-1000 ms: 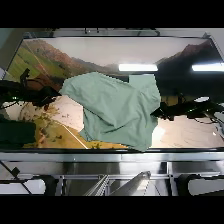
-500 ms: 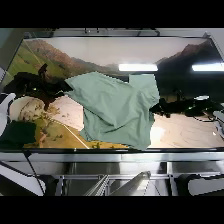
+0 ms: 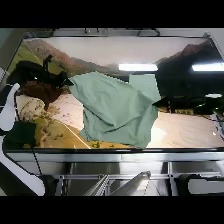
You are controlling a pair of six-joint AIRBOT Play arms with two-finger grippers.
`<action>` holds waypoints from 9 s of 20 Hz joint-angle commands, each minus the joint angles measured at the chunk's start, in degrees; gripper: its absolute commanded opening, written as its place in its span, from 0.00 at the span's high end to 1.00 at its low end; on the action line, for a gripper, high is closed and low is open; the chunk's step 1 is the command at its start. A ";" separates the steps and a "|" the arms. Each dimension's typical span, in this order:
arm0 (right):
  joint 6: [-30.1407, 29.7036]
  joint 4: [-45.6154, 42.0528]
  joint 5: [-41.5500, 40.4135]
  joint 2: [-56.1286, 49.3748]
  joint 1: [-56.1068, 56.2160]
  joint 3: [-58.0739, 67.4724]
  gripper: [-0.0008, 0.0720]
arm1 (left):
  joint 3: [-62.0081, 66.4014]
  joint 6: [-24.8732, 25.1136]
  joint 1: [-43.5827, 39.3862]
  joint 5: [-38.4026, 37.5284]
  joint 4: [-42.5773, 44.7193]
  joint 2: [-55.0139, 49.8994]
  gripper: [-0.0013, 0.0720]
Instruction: Fold the shirts.
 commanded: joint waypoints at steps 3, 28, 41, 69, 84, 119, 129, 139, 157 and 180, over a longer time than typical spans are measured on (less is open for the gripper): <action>-9.46 26.08 18.75 15.69 -8.22 6.73 0.97 | 9.88 1.05 -1.03 20.52 -10.93 17.64 0.97; -8.31 3.30 -25.09 -11.74 9.77 27.06 0.92 | -35.01 2.14 -2.47 -9.99 5.53 26.49 0.22; 9.55 -14.34 7.50 -8.70 -10.80 18.84 0.77 | -35.65 1.49 13.49 5.46 6.21 22.34 0.02; 7.45 -14.43 -2.14 -11.21 -1.22 6.58 0.96 | -53.29 3.02 8.76 -17.00 4.37 25.27 0.03; -4.57 10.95 17.18 1.27 -5.05 7.41 0.97 | -32.11 10.67 5.25 7.69 -14.47 35.74 0.95; 2.71 -0.55 -12.87 -15.76 -5.01 35.67 0.41 | -5.38 7.76 13.99 9.90 -22.08 -0.48 0.01; 14.62 -32.30 1.29 4.59 -26.86 0.44 0.40 | -42.27 4.79 18.53 9.46 3.34 25.14 0.02; 15.32 -34.14 -6.43 11.76 -25.35 -23.12 0.28 | -61.53 4.46 26.67 4.13 5.09 36.46 0.02; 9.57 -23.39 -9.92 8.74 -13.62 -22.95 0.96 | -72.65 5.53 25.11 -2.08 5.92 36.54 0.03; -4.37 29.42 20.76 30.64 -13.77 -12.28 0.97 | -41.13 7.58 8.09 12.94 -18.80 47.01 0.95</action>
